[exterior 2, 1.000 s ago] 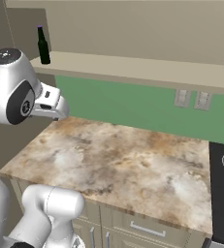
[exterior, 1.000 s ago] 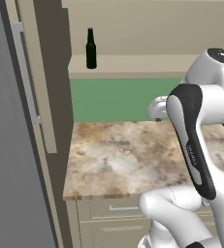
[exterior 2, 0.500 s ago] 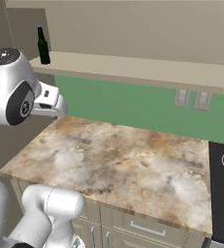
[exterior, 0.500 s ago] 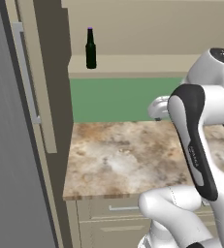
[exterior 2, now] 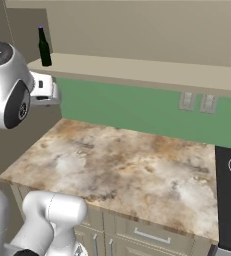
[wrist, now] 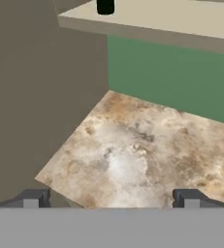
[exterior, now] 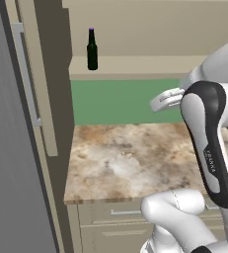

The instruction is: Get the candle and the beer from the cabinet and move them to the dining counter.

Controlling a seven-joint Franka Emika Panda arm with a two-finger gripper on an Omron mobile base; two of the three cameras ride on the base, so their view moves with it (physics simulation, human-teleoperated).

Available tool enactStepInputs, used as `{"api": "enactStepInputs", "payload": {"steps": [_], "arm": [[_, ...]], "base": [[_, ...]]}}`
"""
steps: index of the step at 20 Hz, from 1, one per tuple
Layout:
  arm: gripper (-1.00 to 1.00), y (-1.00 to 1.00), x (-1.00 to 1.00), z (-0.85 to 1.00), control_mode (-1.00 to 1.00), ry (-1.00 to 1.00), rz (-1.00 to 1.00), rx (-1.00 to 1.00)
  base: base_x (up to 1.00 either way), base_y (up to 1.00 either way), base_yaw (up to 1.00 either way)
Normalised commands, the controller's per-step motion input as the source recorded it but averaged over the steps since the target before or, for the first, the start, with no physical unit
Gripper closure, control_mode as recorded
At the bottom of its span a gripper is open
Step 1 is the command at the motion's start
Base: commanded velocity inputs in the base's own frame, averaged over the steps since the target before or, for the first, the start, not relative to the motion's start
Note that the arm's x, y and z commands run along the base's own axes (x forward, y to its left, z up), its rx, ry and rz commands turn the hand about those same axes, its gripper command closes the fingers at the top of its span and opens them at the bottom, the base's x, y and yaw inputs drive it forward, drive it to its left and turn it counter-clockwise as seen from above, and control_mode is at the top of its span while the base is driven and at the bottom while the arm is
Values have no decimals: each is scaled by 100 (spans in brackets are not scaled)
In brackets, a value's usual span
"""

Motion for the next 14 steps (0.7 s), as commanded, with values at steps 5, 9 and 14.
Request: {"api": "enactStepInputs", "payload": {"steps": [5, 9, 14], "arm": [[-100, 0, -3, 58, -100, -21, 14, 1], [-100, 0, -2, 55, -100, -24, 8, 0], [-100, 3, 0, 34, -100, -24, 3, 2]], "base": [[0, 0, 0], [0, 0, 0], [0, 0, 0]]}}
